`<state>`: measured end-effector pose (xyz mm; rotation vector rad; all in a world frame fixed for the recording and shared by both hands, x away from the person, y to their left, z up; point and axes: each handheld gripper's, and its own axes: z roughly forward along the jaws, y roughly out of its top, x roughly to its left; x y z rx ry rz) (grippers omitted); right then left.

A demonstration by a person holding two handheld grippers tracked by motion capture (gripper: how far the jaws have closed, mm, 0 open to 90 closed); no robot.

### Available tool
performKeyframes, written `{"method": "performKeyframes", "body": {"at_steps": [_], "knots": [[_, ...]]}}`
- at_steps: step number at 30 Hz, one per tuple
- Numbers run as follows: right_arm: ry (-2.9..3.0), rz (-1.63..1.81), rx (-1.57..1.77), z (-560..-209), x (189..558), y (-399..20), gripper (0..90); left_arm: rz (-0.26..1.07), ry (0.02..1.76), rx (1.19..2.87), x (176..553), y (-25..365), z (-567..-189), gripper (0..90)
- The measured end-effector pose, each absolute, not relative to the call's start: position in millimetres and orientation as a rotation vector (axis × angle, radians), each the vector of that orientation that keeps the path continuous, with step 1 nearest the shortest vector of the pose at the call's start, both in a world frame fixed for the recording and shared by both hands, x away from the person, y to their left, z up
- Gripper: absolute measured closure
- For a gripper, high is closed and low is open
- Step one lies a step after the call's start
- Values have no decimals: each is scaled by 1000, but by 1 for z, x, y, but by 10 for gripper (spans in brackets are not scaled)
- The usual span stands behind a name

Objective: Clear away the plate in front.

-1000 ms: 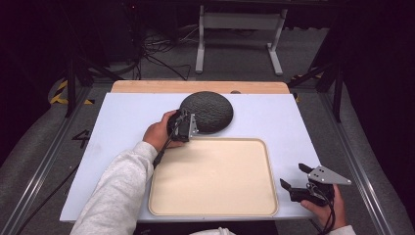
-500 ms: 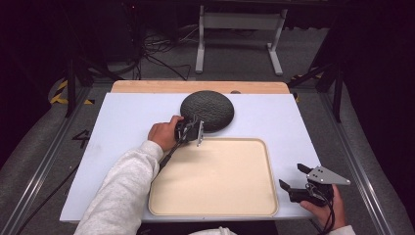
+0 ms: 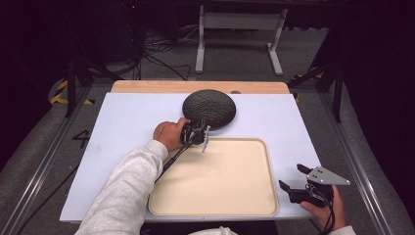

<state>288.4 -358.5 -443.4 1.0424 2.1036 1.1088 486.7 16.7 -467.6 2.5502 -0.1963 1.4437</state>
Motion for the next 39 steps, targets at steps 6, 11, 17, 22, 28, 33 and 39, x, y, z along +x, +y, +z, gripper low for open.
{"method": "performKeyframes", "body": {"at_steps": [6,11,17,22,28,33,39], "knots": [[2107,1108,1049,-444,289,-359,117,1431,-145,2486,488,20,-457,875],[2109,1107,1051,-444,289,-359,118,1422,-142,2469,482,17,-456,875],[2111,1107,1049,-444,289,-360,120,1425,-113,2446,479,17,-454,872],[2107,1104,1055,-444,289,-361,120,1374,-77,2433,474,20,-449,876],[2107,1106,1058,-444,289,-361,122,1374,-62,2413,464,28,-440,880],[2109,1108,1056,-444,289,-361,122,1413,-105,2423,452,32,-435,880],[2105,1108,1061,-443,289,-361,121,1453,-122,2410,431,38,-425,872]]}}
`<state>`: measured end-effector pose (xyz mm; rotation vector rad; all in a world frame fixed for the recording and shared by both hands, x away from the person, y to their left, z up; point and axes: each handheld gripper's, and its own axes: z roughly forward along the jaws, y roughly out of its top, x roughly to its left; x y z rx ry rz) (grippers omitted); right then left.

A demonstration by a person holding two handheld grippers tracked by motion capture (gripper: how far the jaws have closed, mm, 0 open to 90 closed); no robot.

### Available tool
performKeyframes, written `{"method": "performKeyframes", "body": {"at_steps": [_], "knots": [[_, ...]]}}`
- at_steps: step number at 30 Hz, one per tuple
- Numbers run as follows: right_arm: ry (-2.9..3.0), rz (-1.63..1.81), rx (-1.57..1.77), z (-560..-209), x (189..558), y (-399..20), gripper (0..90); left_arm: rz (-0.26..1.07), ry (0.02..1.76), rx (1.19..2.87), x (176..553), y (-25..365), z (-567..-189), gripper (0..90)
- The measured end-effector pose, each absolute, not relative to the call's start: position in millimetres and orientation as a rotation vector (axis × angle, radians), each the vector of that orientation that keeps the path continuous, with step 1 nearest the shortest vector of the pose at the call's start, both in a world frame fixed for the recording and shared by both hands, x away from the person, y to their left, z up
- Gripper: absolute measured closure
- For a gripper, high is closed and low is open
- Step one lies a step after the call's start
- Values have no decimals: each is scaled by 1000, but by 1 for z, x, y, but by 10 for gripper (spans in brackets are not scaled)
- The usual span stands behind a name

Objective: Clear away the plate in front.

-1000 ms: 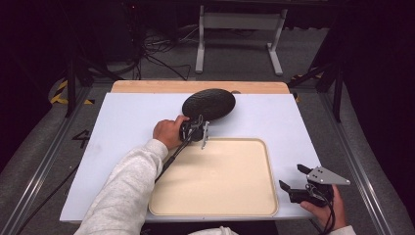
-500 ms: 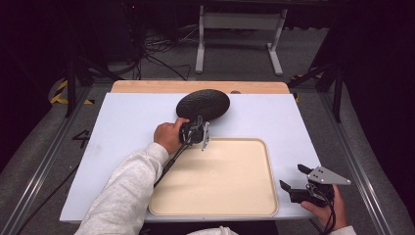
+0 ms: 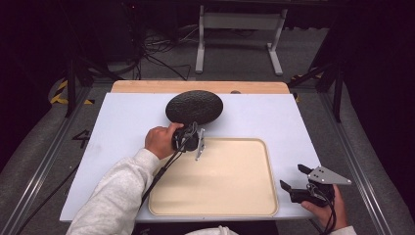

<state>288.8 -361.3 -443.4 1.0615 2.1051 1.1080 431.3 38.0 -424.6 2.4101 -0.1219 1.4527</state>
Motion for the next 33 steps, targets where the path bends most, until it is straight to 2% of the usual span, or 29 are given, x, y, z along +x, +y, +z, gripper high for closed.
{"method": "performKeyframes", "body": {"at_steps": [11,17,33], "knots": [[2098,1084,1050,-440,287,-358,118,1436,-148,2304,367,57,-397,873],[2092,1083,1058,-440,288,-358,118,1408,-221,2252,333,59,-390,873],[2070,1103,1092,-440,289,-365,119,1262,-402,2192,278,42,-394,868]]}}
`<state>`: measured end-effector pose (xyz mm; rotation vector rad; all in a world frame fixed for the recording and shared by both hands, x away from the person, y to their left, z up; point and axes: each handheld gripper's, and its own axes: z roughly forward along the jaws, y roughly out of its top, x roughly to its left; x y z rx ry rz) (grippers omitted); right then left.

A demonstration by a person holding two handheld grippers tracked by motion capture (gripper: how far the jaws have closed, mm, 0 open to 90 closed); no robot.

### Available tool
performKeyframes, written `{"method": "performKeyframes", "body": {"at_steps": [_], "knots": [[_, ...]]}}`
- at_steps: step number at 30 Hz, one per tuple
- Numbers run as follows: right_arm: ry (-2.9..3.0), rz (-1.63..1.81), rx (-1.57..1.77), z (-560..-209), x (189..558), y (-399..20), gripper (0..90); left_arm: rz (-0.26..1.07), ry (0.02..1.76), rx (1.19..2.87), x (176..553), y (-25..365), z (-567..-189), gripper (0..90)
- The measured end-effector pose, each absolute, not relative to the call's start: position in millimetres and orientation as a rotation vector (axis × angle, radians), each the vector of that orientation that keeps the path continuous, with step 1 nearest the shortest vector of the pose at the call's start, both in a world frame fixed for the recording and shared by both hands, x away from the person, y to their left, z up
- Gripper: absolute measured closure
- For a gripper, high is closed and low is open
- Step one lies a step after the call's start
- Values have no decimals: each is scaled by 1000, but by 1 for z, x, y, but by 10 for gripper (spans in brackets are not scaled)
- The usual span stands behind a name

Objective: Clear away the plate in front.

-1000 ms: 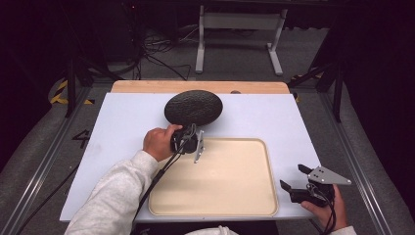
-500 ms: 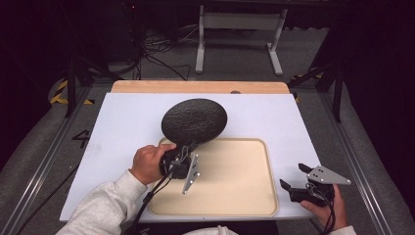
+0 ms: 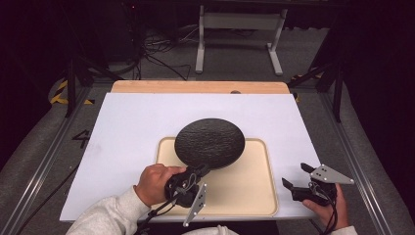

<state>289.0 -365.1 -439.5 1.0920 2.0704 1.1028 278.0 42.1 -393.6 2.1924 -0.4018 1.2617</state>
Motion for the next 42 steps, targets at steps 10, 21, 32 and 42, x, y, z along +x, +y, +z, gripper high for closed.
{"method": "performKeyframes", "body": {"at_steps": [10,21,32,42], "knots": [[2063,1138,1116,-440,290,-369,120,1205,-518,2212,260,30,-406,857],[2054,1134,1099,-439,289,-368,122,1154,-574,2251,261,27,-422,842],[2048,1142,1084,-439,287,-369,124,1069,-540,2290,271,30,-434,878],[2058,1138,1074,-439,287,-368,124,1026,-492,2285,279,37,-432,871]]}}
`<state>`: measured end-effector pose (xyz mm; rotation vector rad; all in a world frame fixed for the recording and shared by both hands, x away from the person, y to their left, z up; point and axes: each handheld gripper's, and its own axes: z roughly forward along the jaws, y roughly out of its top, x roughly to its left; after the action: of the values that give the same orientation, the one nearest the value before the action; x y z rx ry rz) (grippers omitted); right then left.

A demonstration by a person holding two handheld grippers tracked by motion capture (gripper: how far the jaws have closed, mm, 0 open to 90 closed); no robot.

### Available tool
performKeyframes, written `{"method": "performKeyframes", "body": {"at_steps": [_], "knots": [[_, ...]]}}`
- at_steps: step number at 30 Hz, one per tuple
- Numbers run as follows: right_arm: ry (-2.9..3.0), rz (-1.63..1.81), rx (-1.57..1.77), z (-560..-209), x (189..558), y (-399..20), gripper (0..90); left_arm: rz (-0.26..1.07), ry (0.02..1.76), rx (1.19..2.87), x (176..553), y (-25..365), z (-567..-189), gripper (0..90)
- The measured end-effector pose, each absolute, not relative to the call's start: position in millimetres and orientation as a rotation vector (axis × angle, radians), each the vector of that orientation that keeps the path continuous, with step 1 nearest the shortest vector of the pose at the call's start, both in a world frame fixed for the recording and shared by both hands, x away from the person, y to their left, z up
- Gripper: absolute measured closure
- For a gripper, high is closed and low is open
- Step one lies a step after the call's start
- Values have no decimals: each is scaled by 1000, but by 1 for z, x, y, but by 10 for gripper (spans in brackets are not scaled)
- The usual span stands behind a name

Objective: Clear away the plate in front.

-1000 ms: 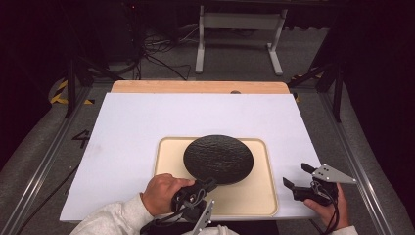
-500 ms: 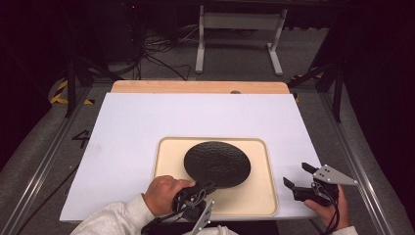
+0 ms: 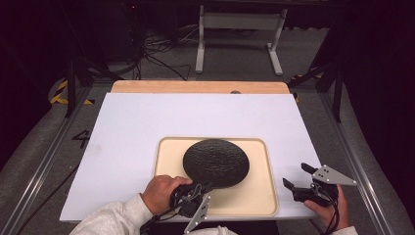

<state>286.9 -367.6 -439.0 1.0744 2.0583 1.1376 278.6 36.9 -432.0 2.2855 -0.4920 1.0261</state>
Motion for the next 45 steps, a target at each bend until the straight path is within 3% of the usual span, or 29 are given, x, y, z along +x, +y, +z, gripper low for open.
{"method": "performKeyframes", "body": {"at_steps": [17,38,45], "knots": [[2073,1139,1075,-440,287,-368,126,814,-494,2331,295,46,-437,803],[2080,1136,1076,-441,288,-368,126,748,-438,2440,307,49,-452,722],[2083,1132,1075,-441,288,-368,126,729,-395,2438,310,50,-452,657]]}}
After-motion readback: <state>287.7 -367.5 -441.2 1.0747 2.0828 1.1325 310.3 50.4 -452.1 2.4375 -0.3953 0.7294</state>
